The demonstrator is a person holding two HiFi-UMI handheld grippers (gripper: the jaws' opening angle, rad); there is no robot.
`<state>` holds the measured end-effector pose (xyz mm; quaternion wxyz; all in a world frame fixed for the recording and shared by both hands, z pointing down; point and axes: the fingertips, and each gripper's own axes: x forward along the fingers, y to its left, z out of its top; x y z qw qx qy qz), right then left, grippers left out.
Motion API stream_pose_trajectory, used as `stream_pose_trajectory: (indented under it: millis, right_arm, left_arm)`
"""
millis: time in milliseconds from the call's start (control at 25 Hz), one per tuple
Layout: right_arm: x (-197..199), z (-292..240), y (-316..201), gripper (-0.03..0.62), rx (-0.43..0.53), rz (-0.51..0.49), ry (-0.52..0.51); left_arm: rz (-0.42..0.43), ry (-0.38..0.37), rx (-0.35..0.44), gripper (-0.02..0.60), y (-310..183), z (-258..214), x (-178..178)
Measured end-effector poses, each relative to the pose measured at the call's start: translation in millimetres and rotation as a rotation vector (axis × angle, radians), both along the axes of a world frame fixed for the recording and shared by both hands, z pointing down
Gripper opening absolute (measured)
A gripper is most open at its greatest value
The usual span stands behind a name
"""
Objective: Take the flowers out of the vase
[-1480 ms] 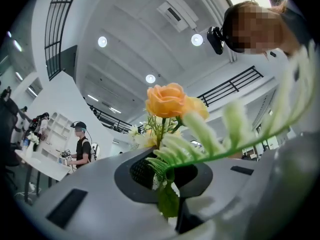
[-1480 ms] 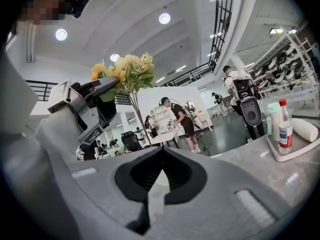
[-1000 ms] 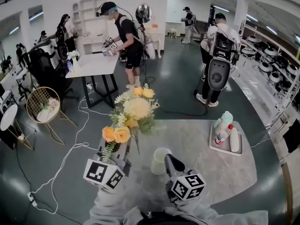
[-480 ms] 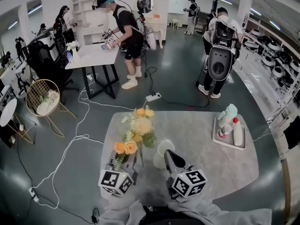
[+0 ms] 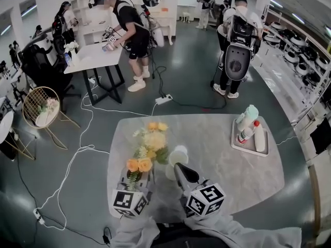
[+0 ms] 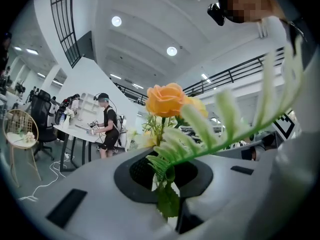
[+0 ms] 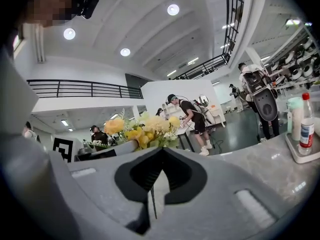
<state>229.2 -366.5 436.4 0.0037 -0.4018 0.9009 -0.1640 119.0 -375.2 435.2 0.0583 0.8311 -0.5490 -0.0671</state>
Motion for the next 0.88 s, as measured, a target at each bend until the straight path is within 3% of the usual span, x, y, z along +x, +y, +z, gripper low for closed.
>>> stream_pose_trajectory:
  millis: [880]
  right_arm:
    - [0.4,2.4,11.6,-0.002,-0.01,0.007,-0.016]
  left_arm:
    - [0.007,0.01,-0.005,0.049,10.7,-2.0,1.6]
